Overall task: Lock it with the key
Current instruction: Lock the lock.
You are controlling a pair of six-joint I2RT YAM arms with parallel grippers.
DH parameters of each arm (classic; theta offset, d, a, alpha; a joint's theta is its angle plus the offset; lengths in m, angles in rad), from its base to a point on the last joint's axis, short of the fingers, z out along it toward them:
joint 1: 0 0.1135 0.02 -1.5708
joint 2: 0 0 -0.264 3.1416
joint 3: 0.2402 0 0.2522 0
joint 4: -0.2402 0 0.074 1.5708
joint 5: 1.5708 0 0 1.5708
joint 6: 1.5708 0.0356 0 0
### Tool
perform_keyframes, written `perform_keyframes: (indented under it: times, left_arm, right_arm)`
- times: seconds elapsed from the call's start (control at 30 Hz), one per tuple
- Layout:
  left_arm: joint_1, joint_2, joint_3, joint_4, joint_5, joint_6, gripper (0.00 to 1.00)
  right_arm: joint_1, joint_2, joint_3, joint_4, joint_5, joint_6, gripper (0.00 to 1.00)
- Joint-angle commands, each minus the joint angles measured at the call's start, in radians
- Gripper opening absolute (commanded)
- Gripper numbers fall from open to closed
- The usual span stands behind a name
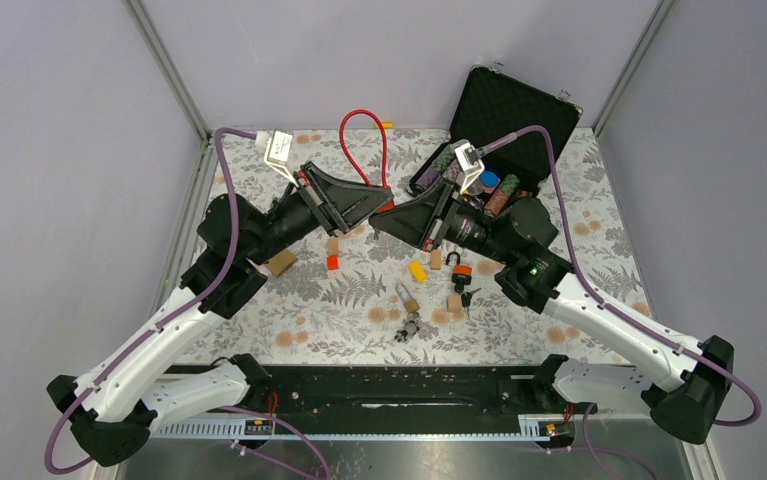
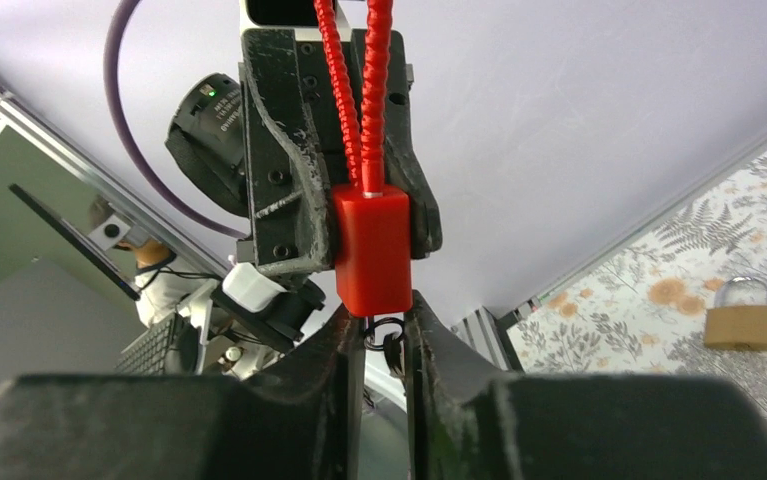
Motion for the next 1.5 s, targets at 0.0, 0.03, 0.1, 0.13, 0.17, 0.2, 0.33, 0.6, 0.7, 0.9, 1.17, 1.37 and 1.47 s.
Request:
perform_keyframes:
  times: [0.0, 0.03, 0.1, 0.13, 0.17, 0.2, 0.33, 0.6, 0.7, 0.9, 1.17, 1.37, 1.47]
  left_arm:
    - [-0.002, -0.021, -0.016, 0.169, 0.029, -0.016, 0.0]
    - [-0.002, -0.025, -0.025, 0.184, 0.026, -0.015, 0.0]
    - [-0.003, -0.039, -0.038, 0.212, 0.013, -0.007, 0.0]
    - [-0.002, -0.046, -0.043, 0.227, 0.004, 0.0, 0.0]
    - [-0.003, -0.053, -0.043, 0.232, -0.002, 0.008, 0.0]
    - [-0.002, -0.061, -0.041, 0.227, -0.01, 0.024, 0.0]
    - [-0.003, -0.091, -0.022, 0.191, -0.031, 0.072, 0.0]
    - [-0.002, -0.135, -0.013, 0.159, -0.068, 0.098, 0.0]
    - [-0.003, -0.142, -0.02, 0.172, -0.079, 0.095, 0.0]
    - [-0.003, -0.14, 0.001, 0.126, -0.058, 0.111, 0.0]
    - [-0.003, -0.156, 0.063, -0.054, -0.039, 0.247, 0.0]
    - [-0.002, -0.178, 0.043, -0.063, -0.115, 0.292, 0.0]
    - [-0.003, -0.171, 0.039, -0.069, -0.138, 0.312, 0.0]
  right_arm:
    - [-0.018, 0.023, -0.012, 0.127, -0.031, 0.08, 0.0]
    - [-0.018, 0.024, -0.016, 0.131, -0.033, 0.082, 0.0]
    - [-0.018, 0.027, -0.021, 0.133, -0.05, 0.082, 0.0]
    - [-0.019, 0.025, -0.028, 0.134, -0.063, 0.076, 0.0]
    - [-0.022, 0.021, -0.038, 0.132, -0.08, 0.066, 0.0]
    - [-0.024, 0.014, -0.05, 0.128, -0.097, 0.054, 0.0]
    - [-0.053, -0.013, -0.091, 0.105, -0.208, 0.013, 0.0]
    - [-0.079, -0.048, -0.077, -0.131, -0.372, -0.198, 0.0]
    - [-0.079, -0.045, -0.078, -0.156, -0.421, -0.234, 0.0]
    - [-0.081, -0.048, -0.052, -0.284, -0.451, -0.326, 0.0]
    - [-0.099, -0.013, 0.028, -0.478, -0.599, -0.431, 0.0]
    - [-0.099, -0.005, 0.025, -0.461, -0.666, -0.418, 0.0]
    - [-0.1, -0.002, 0.026, -0.462, -0.632, -0.405, 0.0]
